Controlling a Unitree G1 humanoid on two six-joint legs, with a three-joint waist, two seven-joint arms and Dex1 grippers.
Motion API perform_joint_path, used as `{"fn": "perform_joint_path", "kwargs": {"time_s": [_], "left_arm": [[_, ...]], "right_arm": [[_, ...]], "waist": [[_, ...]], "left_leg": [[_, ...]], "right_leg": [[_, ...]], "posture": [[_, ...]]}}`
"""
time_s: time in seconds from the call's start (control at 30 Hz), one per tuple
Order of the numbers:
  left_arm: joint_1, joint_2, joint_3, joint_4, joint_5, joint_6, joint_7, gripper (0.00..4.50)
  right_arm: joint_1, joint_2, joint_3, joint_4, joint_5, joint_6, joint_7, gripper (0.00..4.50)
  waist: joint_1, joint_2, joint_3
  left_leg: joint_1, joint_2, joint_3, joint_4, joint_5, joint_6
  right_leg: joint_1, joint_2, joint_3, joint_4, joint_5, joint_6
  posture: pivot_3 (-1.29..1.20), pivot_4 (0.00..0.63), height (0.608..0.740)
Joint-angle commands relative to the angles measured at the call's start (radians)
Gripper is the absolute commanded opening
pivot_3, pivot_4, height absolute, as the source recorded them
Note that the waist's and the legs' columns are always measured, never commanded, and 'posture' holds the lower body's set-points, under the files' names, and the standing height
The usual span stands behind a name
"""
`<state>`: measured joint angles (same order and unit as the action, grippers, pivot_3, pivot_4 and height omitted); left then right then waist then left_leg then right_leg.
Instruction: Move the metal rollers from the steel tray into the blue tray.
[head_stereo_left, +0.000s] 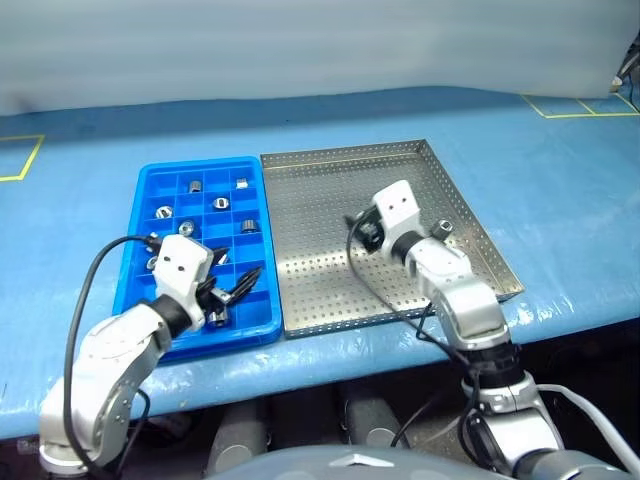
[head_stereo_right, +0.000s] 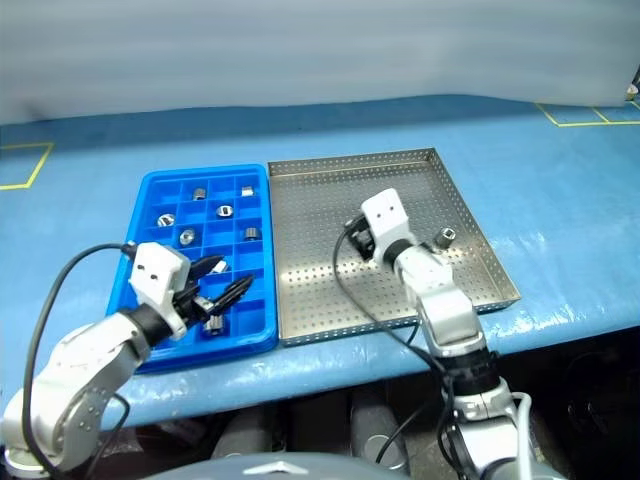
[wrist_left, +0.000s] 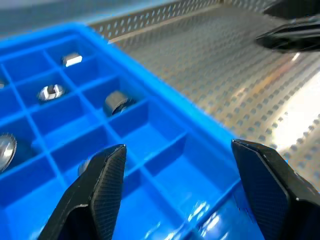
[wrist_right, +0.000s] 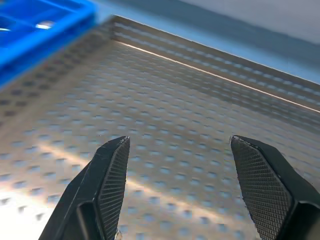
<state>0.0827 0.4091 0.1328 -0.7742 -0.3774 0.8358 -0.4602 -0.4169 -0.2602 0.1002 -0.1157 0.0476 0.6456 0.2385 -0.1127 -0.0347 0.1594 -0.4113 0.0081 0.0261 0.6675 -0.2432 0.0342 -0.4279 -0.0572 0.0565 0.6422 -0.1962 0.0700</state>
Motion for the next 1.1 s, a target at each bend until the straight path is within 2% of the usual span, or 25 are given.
{"fn": "perform_joint_path", "kwargs": {"time_s": [0.03, 0.37, 0.53, 0.87, 1.1], "left_arm": [[-0.052, -0.011, -0.06, 0.048, 0.0, -0.052, -0.002, 3.64], [-0.122, -0.013, -0.147, 0.119, 0.015, -0.093, 0.011, 3.64], [-0.104, -0.022, -0.163, 0.112, 0.014, -0.1, 0.021, 3.64], [-0.094, -0.028, -0.174, 0.116, 0.021, -0.115, 0.045, 3.64], [-0.076, -0.025, -0.165, 0.104, 0.024, -0.121, 0.066, 3.64]], "right_arm": [[-0.044, 0.011, -0.043, 0.086, -0.029, 0.003, -0.064, 3.37], [-0.12, 0.028, -0.061, 0.269, -0.1, -0.042, -0.182, 3.37], [-0.169, 0.058, -0.133, 0.345, -0.084, -0.061, -0.264, 3.37], [-0.295, 0.087, -0.206, 0.588, -0.03, -0.119, -0.27, 3.37], [-0.362, 0.111, -0.271, 0.759, 0.008, -0.15, -0.335, 3.37]], "waist": [[-0.01, 0.001, 0.0], [-0.097, 0.002, 0.0], [-0.13, 0.003, 0.0], [-0.15, 0.004, 0.001], [-0.146, 0.004, 0.001]], "left_leg": [[0.0, 0.0, 0.0, -0.001, 0.0, 0.0], [0.0, 0.0, 0.0, -0.001, 0.0, 0.001], [0.0, 0.0, 0.0, -0.001, 0.0, 0.001], [0.0, 0.0, 0.001, -0.001, 0.0, 0.001], [0.0, 0.001, 0.0, -0.002, 0.0, 0.001]], "right_leg": [[0.0, 0.0, 0.0, 0.0, 0.0, 0.0], [0.0, 0.002, 0.002, 0.0, 0.004, 0.008], [0.0, 0.003, 0.005, 0.0, 0.005, 0.01], [0.0, 0.006, 0.009, -0.001, 0.006, 0.012], [0.0, 0.007, 0.01, -0.001, 0.006, 0.012]], "posture": [[-0.23, 0.15, 0.74], [-0.25, 0.15, 0.74], [-0.24, 0.15, 0.74], [-0.23, 0.15, 0.74], [-0.2, 0.15, 0.74]]}}
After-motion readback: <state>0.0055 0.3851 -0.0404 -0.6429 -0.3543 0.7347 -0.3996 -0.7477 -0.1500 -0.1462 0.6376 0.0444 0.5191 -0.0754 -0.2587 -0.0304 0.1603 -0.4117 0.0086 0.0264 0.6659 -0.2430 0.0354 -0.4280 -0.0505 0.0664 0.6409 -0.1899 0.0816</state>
